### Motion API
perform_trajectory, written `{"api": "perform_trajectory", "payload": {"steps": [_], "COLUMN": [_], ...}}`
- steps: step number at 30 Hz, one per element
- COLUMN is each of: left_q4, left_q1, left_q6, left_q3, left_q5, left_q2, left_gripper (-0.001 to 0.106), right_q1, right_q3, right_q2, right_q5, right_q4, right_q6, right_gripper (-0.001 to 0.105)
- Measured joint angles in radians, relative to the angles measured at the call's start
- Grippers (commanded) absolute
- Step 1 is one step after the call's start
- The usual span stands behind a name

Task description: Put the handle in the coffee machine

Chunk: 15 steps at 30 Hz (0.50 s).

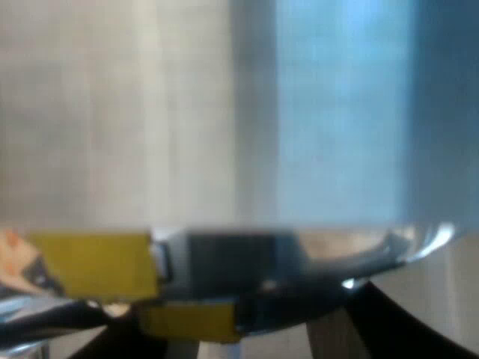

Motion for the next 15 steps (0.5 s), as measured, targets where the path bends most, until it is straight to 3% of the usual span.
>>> {"api": "perform_trajectory", "payload": {"steps": [7,15], "left_q4": [-0.012,0.088], "left_q1": [-0.073,-0.073], "left_q6": [-0.078,-0.070], "left_q3": [0.000,0.000], "left_q5": [-0.080,-0.096], "left_q2": [0.043,0.051], "left_gripper": [0.000,0.000], "right_q1": [0.000,0.000], "right_q3": [0.000,0.000], "right_q2": [0.000,0.000], "right_q5": [0.000,0.000], "right_q4": [0.000,0.000], "right_q6": [0.000,-0.003], "right_gripper": [0.036,0.036]}}
